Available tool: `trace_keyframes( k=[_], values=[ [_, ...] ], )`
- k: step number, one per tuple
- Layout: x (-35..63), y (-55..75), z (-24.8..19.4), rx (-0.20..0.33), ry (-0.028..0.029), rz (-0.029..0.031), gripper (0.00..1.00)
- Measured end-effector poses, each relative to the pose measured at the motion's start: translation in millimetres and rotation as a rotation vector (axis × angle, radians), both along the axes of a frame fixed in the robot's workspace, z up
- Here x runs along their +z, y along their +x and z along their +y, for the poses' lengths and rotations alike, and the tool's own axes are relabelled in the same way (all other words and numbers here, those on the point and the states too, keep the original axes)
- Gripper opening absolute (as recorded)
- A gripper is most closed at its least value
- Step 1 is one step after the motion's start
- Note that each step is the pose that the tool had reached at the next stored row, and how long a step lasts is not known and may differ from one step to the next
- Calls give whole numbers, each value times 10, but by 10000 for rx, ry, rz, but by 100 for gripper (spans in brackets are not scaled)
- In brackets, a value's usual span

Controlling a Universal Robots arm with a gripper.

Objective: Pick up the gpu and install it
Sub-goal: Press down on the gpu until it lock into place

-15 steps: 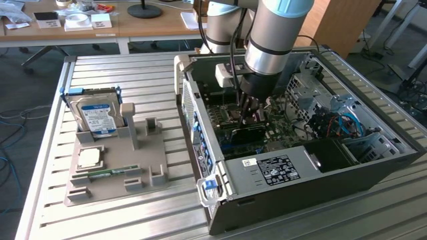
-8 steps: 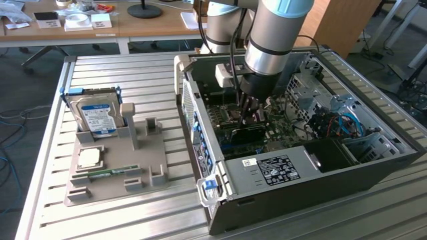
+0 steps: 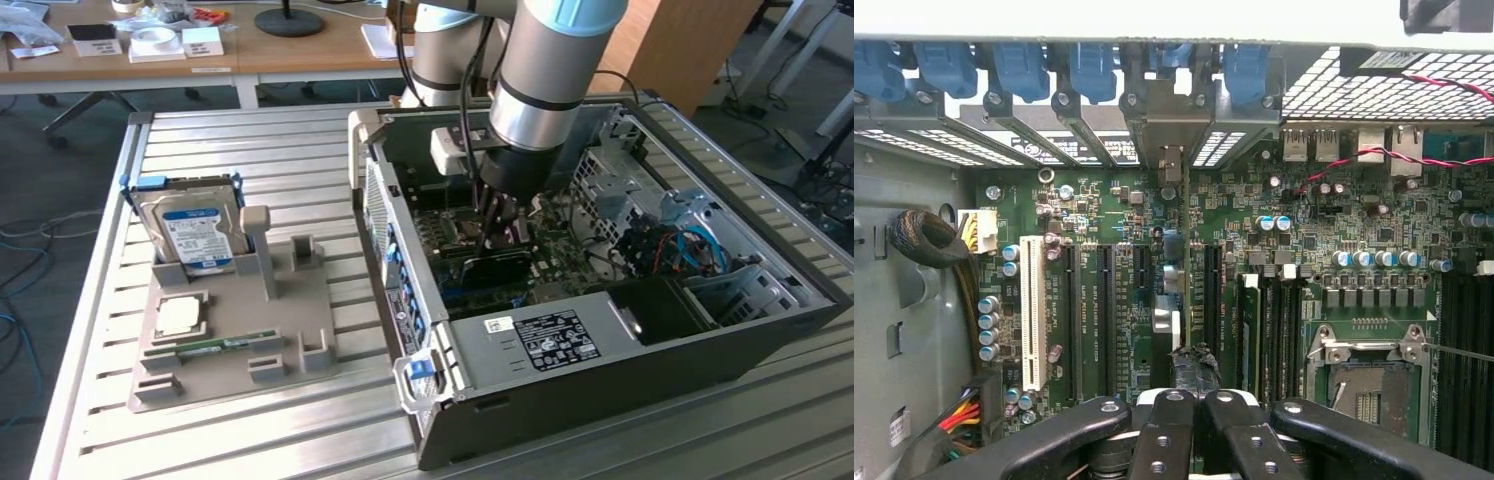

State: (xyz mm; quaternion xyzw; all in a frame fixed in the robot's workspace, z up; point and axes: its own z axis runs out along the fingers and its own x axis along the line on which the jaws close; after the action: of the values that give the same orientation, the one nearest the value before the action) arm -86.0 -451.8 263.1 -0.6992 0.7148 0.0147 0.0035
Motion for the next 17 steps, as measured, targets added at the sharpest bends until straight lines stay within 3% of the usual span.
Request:
trace_keyframes(
  k=[17],
  values=[
    [-7,-5,0,0,1,0,11]
  ],
)
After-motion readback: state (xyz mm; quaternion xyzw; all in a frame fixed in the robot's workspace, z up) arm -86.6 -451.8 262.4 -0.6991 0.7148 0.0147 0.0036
